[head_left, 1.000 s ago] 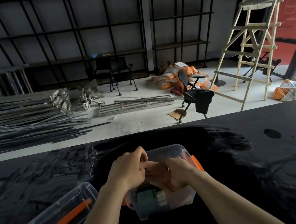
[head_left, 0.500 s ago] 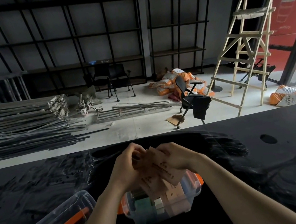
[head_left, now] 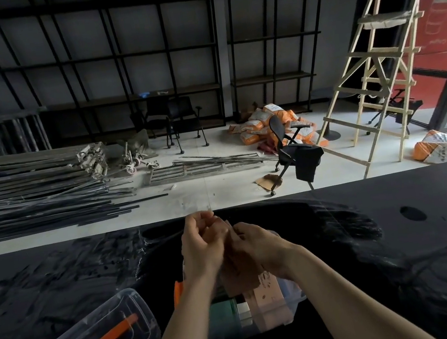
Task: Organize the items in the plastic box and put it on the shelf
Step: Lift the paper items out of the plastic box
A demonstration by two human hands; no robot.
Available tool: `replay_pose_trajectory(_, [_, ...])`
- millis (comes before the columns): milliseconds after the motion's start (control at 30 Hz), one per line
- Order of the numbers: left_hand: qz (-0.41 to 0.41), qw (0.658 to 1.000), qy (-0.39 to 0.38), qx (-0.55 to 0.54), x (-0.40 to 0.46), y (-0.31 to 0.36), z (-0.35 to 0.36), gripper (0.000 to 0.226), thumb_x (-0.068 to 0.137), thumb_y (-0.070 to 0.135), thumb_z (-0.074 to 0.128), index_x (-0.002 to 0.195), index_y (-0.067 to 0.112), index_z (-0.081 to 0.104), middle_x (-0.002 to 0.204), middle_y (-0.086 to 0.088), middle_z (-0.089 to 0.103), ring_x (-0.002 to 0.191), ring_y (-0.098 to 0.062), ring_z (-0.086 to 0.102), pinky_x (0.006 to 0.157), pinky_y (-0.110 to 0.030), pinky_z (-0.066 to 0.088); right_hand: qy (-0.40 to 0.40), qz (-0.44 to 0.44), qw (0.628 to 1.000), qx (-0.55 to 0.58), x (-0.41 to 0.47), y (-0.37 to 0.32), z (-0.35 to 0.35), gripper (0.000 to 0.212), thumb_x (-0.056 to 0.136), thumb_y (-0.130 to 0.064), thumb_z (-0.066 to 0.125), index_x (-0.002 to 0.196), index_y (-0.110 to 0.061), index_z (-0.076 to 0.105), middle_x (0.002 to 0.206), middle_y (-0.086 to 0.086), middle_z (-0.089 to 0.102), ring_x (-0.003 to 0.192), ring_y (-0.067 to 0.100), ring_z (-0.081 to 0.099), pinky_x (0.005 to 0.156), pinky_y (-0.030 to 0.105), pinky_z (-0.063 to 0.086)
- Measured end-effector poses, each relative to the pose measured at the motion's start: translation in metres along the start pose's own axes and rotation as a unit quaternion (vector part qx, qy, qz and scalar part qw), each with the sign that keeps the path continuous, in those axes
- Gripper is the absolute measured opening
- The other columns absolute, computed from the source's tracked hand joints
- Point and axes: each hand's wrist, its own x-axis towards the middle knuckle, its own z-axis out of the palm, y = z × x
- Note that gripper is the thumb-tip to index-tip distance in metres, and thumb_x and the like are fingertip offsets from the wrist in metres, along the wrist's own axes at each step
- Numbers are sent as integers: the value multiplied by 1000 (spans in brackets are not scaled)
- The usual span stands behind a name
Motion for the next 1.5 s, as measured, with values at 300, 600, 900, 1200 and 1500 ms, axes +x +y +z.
replay_pose_trajectory(300, [-162, 982, -80, -64, -16, 8, 20, 30, 101, 28, 49, 129, 18, 45, 121, -10, 60, 99, -18, 62, 68, -28, 52, 50, 17, 999, -7, 7, -8, -4, 26, 90, -34, 51, 107, -15, 51, 102, 10, 60, 91, 21, 58, 79, 39, 50])
replay_pose_trajectory(600, [27, 951, -139, 273, -20, -8, 22, 20, 100, 13, 48, 119, 14, 53, 89, 3, 64, 74, -6, 64, 69, -30, 58, 208, -11, 978, 30, 10, -16, -42, 38, 82, -20, 49, 119, -9, 49, 106, 15, 64, 100, 36, 65, 80, 52, 57])
replay_pose_trajectory(900, [81, 664, -277, 690, -33, -37, 58, 79, 78, 63, 63, 137, 18, 38, 122, -10, 63, 114, -30, 57, 97, -41, 40, 254, 23, 967, -10, 4, -1, -63, 27, 95, -11, 47, 122, -8, 49, 111, 12, 65, 94, 26, 65, 64, 29, 49])
replay_pose_trajectory(1200, [43, 550, -328, 767, -33, -38, 77, 57, 91, 31, 59, 140, 17, 34, 99, -7, 59, 71, -19, 58, 46, -27, 38, 201, 64, 971, -109, 3, 8, -59, 39, 93, -17, 50, 132, -14, 49, 115, 10, 65, 99, 25, 66, 65, 30, 49])
replay_pose_trajectory(1500, [201, 493, -409, 741, -26, -26, 61, 46, 94, 43, 58, 126, 9, 55, 117, -12, 62, 103, -24, 63, 87, -34, 51, 186, 87, 961, -186, 7, 2, -53, 43, 94, -20, 50, 135, -10, 42, 125, 14, 61, 107, 30, 62, 85, 43, 55])
